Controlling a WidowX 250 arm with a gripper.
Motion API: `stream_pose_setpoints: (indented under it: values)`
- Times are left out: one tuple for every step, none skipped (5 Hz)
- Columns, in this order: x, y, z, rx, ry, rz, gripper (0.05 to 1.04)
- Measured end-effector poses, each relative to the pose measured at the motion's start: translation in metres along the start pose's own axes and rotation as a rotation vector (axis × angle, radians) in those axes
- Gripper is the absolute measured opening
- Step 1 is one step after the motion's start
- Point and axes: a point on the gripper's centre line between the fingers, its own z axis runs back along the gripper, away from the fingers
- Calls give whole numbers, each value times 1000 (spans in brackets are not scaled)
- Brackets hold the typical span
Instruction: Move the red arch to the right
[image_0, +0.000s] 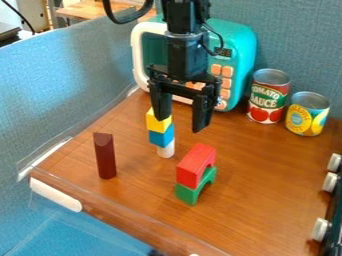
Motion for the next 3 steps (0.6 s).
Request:
stream_pose_setpoints:
  values:
    - [-1, 0, -11, -13, 31, -1, 1001]
    - [3, -4, -20, -39, 1, -15, 1001]
    - [5, -2, -41, -50, 37, 24, 1001]
